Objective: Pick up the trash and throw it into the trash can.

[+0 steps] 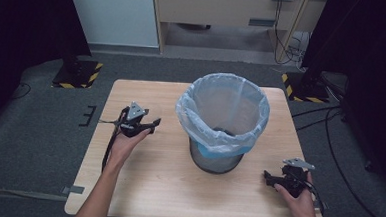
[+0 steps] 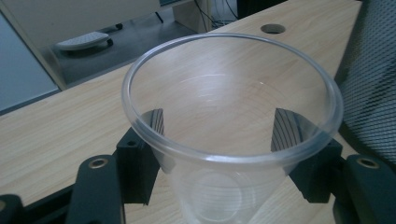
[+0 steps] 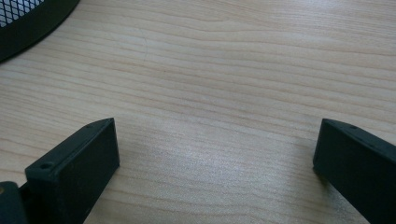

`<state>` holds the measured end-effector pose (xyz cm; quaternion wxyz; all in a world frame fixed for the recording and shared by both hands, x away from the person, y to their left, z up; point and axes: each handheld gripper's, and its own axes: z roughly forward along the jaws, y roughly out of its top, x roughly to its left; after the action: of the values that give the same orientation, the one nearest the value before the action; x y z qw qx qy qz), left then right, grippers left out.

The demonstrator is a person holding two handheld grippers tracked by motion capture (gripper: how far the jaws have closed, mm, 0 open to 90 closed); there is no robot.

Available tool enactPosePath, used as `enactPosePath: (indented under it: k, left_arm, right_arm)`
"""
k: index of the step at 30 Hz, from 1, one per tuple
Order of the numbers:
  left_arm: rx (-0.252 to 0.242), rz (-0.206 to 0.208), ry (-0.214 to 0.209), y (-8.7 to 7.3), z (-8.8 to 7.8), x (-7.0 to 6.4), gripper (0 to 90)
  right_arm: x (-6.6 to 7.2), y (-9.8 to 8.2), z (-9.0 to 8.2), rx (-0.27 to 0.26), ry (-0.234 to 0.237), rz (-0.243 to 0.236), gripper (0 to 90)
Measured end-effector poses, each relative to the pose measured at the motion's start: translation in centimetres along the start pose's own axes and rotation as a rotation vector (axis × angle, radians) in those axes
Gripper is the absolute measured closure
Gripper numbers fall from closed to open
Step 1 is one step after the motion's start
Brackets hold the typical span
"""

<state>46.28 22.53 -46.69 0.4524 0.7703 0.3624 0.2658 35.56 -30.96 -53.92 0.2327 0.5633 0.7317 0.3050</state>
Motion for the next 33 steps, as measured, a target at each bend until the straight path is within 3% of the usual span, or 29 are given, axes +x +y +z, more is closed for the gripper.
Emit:
enactPosePath:
  k: [4, 13, 17, 33]
  left_arm:
    - [-0.034, -0.013, -0.04, 1.0, -0.9, -0.4, 34.8]
    - [-0.063, 0.007, -0.07, 3.0, -2.4, -0.6, 35.1]
    - [-0.04, 0.049, -0.051, 3.6, -2.8, -0.5, 35.1]
    - [-0.078, 0.054, -0.061, 5.5, -4.9, 1.1, 35.2]
  right_arm:
    - [0.0, 0.0, 0.0, 0.001, 0.0, -0.001, 0.4]
    - [0.0, 0.0, 0.0, 0.001, 0.001, -0.002, 0.4]
    - [0.0, 0.0, 0.0, 0.001, 0.001, -0.002, 0.4]
    - [0.0, 0.0, 0.0, 0.0, 0.0, 0.0, 0.4]
